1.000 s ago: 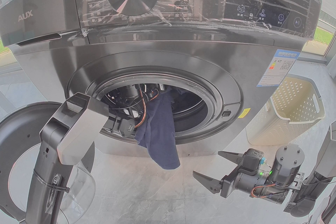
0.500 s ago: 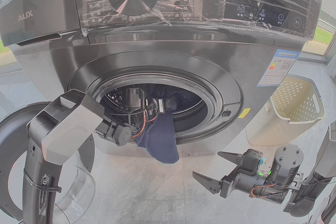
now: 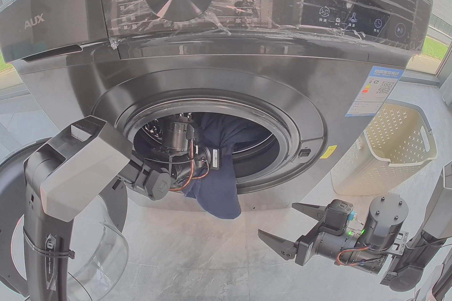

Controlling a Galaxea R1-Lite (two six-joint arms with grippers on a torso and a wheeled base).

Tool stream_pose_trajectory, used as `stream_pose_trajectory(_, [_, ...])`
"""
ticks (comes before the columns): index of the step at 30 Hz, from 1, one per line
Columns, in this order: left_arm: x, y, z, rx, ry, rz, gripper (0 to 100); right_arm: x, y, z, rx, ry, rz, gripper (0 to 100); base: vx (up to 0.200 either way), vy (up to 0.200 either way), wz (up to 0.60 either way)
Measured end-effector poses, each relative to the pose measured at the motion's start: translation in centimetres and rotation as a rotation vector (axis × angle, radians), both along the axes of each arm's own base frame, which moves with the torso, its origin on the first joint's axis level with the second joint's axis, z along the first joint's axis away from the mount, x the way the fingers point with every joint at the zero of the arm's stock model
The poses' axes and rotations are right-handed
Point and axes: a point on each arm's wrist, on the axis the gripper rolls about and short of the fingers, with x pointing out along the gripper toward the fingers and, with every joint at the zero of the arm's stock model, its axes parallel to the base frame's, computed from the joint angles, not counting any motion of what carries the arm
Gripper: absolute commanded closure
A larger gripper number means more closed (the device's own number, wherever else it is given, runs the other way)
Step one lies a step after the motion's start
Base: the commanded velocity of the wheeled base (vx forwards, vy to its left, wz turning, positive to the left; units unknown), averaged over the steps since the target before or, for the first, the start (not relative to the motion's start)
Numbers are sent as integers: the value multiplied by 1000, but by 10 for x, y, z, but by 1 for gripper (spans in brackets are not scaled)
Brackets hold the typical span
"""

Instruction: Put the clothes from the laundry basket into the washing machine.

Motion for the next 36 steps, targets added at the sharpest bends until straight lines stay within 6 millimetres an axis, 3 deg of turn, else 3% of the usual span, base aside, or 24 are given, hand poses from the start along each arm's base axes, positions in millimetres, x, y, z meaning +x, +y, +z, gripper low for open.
stream_pose_trajectory(10, [18,-3,23,-91,-80,31,100,1,1,1,5,-4,-1,0,0,0,0])
stream_pose_trajectory(19, [43,-10,57,-225,-276,112,100,3,1,2,9,-9,-5,0,0,0,0])
stream_pose_trajectory(26, [52,-10,53,-246,-309,132,100,3,1,3,13,-11,-5,0,0,0,0])
stream_pose_trajectory(27, [52,-9,52,-246,-308,134,0,3,2,3,13,-11,-4,0,0,0,0])
stream_pose_trajectory(36, [47,-9,47,-231,-281,132,0,3,3,3,16,-14,-2,0,0,0,0])
